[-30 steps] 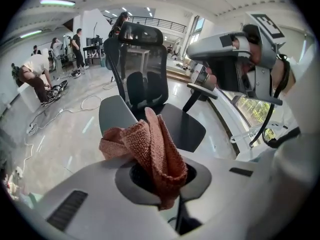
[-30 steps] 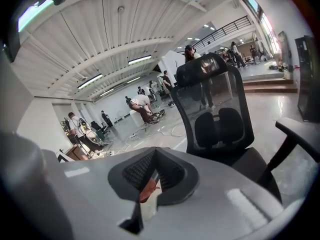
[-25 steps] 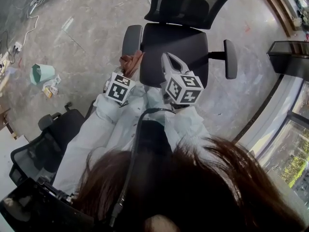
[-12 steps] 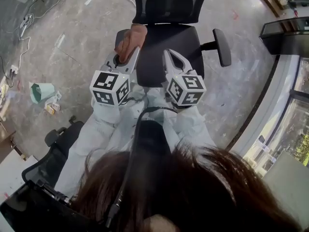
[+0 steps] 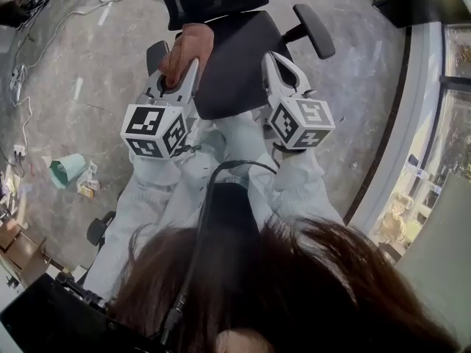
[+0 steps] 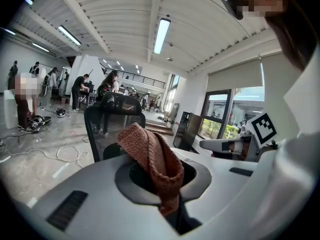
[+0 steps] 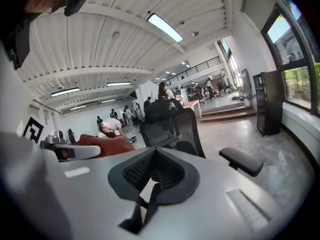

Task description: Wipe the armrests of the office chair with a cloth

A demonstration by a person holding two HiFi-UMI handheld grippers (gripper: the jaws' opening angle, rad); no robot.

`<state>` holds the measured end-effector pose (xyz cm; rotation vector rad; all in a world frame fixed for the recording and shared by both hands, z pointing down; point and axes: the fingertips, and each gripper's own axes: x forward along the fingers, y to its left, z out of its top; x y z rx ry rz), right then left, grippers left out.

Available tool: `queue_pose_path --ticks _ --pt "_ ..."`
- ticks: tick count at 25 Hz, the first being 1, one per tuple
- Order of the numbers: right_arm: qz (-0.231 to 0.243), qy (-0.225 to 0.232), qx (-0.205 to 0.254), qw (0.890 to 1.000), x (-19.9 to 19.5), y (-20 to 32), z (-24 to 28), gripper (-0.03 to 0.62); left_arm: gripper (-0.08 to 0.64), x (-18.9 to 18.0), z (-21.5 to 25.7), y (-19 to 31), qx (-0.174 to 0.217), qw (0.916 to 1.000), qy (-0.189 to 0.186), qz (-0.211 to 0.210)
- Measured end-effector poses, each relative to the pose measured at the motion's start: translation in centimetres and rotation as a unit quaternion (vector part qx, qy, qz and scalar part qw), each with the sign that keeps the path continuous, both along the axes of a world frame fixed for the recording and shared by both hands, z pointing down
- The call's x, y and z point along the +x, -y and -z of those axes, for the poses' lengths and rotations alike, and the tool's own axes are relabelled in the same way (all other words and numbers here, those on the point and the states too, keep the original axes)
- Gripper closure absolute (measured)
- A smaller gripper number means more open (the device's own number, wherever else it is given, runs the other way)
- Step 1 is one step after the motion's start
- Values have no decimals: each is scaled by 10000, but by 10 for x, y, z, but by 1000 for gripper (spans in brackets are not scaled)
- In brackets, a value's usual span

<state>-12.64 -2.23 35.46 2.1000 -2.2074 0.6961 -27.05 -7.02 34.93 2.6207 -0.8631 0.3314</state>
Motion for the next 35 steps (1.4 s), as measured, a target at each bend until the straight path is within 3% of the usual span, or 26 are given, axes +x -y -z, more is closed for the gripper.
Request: queue_pose_path --ticks 8,13,21,28,35 --pt "-660 -112 -88 9977 80 -39 -4 592 523 60 11 -10 71 9992 -55 -378" --pt "-530 -156 -132 9984 118 -43 -16 592 523 101 12 -13 198 9993 18 -317" --pt "204 -115 -88 9997 243 -28 -24 592 523 225 7 -15 287 9990 107 326" --pt "1115 -180 -141 9935 348 -21 -23 592 523 348 10 -12 351 9944 0 995" --pt "1769 -196 -209 9838 412 -13 -20 592 523 417 9 -11 230 9890 130 1456"
